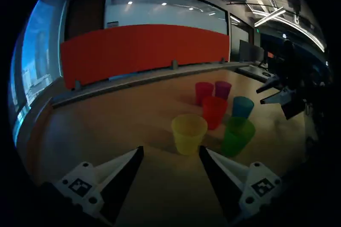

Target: Pour water

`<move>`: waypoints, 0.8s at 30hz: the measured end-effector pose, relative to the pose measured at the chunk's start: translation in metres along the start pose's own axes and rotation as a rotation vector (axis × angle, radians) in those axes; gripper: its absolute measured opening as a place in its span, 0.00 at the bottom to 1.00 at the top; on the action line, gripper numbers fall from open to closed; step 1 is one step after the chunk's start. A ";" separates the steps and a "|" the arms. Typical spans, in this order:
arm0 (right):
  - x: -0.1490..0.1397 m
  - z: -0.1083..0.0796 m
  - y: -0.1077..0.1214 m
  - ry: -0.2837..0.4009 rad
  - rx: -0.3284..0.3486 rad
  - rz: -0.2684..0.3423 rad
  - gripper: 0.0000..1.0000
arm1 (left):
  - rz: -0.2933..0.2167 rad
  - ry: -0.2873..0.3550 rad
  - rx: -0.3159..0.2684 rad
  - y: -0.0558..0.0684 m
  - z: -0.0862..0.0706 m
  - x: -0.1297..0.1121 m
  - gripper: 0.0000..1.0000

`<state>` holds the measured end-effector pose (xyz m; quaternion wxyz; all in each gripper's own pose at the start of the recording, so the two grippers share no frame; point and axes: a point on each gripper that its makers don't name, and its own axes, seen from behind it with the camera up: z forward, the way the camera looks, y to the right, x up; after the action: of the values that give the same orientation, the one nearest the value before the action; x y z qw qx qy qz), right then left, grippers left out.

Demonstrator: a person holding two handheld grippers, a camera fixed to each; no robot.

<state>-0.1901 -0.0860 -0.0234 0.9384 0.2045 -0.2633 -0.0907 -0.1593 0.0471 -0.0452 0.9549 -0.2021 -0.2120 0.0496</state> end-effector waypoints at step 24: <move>0.082 -0.052 0.078 0.466 -0.430 0.232 1.00 | -0.166 0.381 0.314 -0.042 -0.034 0.070 0.97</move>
<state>-0.0882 -0.0207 0.0070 0.9991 -0.0144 -0.0382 0.0122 -0.0809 0.0088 -0.0293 0.9980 -0.0388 -0.0340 -0.0356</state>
